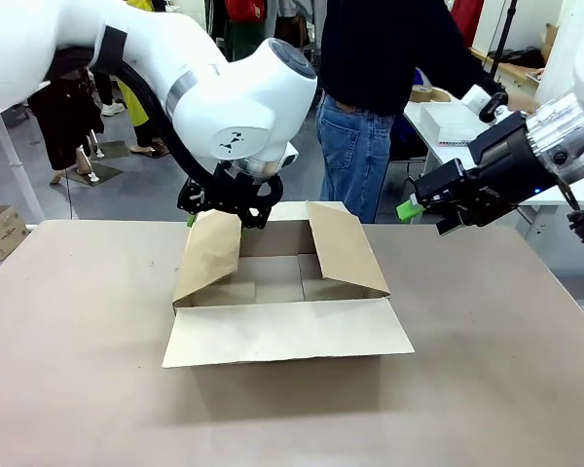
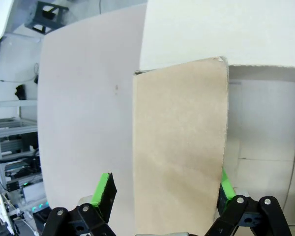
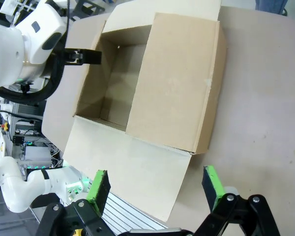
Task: Pack the gift set into the box.
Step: Place both hands on the side flaps of the Package Box and spread them outward, then lift both hands away from the flaps of the Package Box.
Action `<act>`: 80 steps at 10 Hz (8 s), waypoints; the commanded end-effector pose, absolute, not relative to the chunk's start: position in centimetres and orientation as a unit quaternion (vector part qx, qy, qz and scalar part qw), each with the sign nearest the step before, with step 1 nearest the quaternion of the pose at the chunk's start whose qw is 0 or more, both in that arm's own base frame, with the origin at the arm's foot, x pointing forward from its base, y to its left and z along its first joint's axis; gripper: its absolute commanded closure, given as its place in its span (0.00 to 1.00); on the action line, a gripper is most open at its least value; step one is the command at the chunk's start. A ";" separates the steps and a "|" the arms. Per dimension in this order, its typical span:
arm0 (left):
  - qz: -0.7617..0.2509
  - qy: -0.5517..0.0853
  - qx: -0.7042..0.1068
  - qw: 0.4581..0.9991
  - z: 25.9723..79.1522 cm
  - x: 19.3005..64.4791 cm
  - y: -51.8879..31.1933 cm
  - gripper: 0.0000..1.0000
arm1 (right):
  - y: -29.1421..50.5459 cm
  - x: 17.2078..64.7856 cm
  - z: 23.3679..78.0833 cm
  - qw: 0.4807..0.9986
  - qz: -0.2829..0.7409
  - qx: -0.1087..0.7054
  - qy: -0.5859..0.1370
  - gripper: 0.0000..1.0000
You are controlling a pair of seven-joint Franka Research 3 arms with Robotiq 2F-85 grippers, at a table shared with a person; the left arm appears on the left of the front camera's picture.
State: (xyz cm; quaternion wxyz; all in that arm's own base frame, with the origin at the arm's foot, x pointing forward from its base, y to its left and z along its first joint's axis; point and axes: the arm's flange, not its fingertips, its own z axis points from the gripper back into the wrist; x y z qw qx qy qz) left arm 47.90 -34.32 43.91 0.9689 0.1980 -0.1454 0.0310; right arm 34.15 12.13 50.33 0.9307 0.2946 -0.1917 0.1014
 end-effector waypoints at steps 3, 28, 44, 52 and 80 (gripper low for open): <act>0.052 -0.198 0.166 0.965 47.5 45.2 -28.9 0.00 | 12.3 33.9 50.4 0.932 0.093 0.295 -0.190 0.00; 0.131 -0.130 0.013 0.983 44.1 44.0 -11.2 0.00 | 39.4 37.5 46.0 0.979 0.154 -0.087 -0.099 0.00; 0.131 -0.130 0.013 0.983 44.1 44.0 -11.2 0.00 | 36.4 44.0 41.8 0.976 0.010 -0.182 -0.118 0.00; 0.131 -0.130 0.013 0.983 44.1 44.0 -11.2 0.00 | 31.7 43.1 47.2 0.958 0.031 -0.252 -0.131 0.00; 0.131 -0.130 0.013 0.983 44.1 44.0 -11.2 0.00 | 12.4 44.3 41.4 0.991 -0.042 0.046 -0.120 0.00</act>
